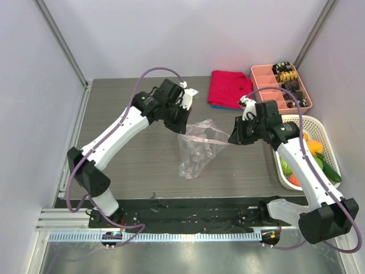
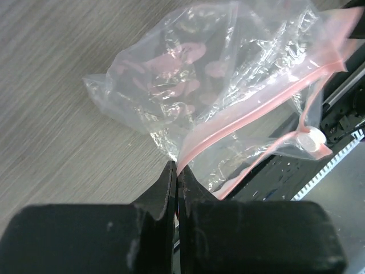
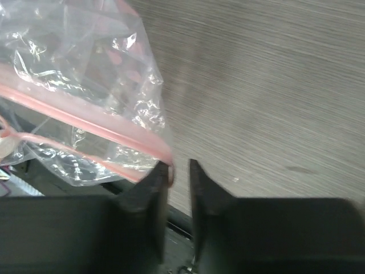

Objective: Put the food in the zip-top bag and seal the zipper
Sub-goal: Open the zipper of the food storage bag at the center of the board, then pick up the fake vegetable from the bin.

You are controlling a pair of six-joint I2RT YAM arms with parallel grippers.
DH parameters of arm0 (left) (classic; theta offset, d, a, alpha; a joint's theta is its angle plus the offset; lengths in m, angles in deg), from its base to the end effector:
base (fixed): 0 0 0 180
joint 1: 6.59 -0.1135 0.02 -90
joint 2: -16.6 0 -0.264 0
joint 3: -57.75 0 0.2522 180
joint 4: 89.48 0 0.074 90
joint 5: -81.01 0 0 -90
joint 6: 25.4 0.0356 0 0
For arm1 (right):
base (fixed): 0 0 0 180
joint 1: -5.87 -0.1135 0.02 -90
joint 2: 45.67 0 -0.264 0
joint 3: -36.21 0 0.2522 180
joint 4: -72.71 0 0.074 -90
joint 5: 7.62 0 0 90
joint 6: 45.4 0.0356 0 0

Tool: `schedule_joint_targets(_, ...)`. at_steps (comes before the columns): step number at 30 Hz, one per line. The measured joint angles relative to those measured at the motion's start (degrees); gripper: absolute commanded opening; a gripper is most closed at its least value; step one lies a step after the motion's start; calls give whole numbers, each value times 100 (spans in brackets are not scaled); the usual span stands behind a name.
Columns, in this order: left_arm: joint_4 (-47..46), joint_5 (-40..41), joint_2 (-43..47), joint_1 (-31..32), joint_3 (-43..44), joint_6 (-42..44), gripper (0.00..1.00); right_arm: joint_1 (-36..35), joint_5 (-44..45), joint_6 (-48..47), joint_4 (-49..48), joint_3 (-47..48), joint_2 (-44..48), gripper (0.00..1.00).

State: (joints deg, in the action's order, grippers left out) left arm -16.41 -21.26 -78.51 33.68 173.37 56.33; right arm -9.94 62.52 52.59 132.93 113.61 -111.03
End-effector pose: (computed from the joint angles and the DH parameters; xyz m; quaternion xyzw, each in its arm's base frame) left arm 0.2590 -0.2293 0.3784 0.2925 0.8957 -0.2234 0.2493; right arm 0.2163 0.0738 0.3260 -0.1241 0.9138 0.2301 0.3108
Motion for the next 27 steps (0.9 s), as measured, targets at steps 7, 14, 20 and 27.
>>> schedule_joint_targets(7,-136,-83,-522,11,85,-236,0,905,-280,-870,723,457,153,76)
schedule_joint_targets(14,-144,-85,-566,9,190,-249,0,1067,-177,-1530,1580,1344,243,100)
schedule_joint_targets(20,-142,-105,-566,9,192,-249,0,2135,-98,-2382,2509,1947,44,100)
schedule_joint_targets(27,-142,-144,-566,9,192,-247,0,3458,87,-3320,2994,2741,-935,100)
